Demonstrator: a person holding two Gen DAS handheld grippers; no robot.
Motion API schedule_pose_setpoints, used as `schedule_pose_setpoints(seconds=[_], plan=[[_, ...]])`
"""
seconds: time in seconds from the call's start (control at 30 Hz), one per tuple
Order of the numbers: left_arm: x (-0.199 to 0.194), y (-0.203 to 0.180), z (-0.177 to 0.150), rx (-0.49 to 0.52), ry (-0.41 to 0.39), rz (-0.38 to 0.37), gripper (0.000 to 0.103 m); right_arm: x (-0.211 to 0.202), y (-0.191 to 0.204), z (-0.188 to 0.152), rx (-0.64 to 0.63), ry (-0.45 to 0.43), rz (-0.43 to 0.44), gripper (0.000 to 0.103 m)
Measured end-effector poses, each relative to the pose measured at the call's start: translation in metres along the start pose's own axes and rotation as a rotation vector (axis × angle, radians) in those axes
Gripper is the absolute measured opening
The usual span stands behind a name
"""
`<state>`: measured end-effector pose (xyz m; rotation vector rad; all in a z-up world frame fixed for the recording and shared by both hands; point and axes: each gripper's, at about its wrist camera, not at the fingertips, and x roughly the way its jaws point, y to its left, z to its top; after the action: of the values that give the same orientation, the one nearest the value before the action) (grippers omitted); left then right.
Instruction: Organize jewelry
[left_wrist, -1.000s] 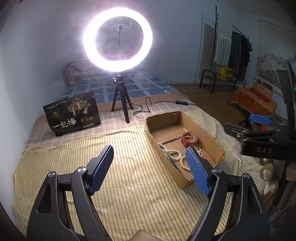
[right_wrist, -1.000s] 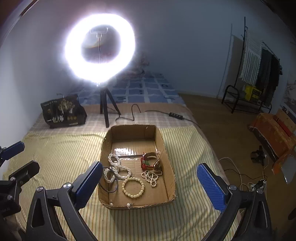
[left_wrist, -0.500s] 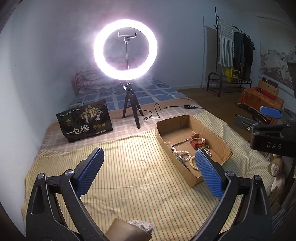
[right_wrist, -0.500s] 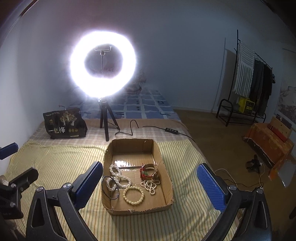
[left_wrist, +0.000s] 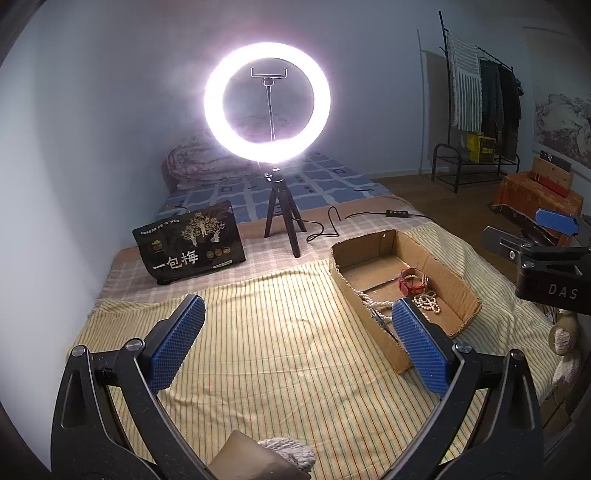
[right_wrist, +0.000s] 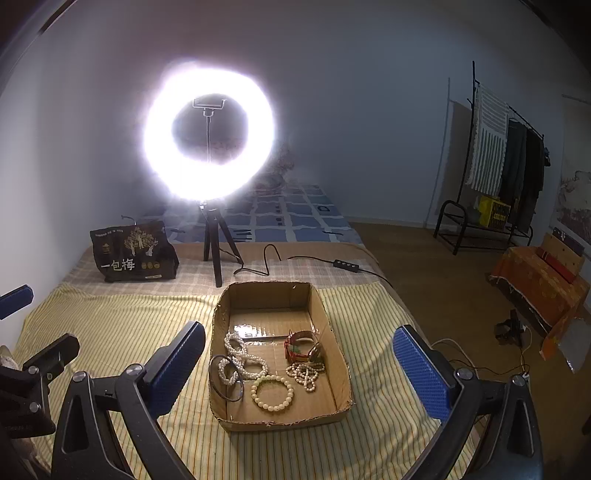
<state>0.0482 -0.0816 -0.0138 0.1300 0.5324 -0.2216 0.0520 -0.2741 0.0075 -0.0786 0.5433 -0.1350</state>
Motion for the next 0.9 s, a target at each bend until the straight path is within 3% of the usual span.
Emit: schedule_pose_setpoints(seconds=[0.9], plan=[[-0.0006,-0.0034,0.0015,0.025,0.012,0.034,0.103,0.0012,0.0025,-0.0040,-0.017,0.010,0.008,0.103]])
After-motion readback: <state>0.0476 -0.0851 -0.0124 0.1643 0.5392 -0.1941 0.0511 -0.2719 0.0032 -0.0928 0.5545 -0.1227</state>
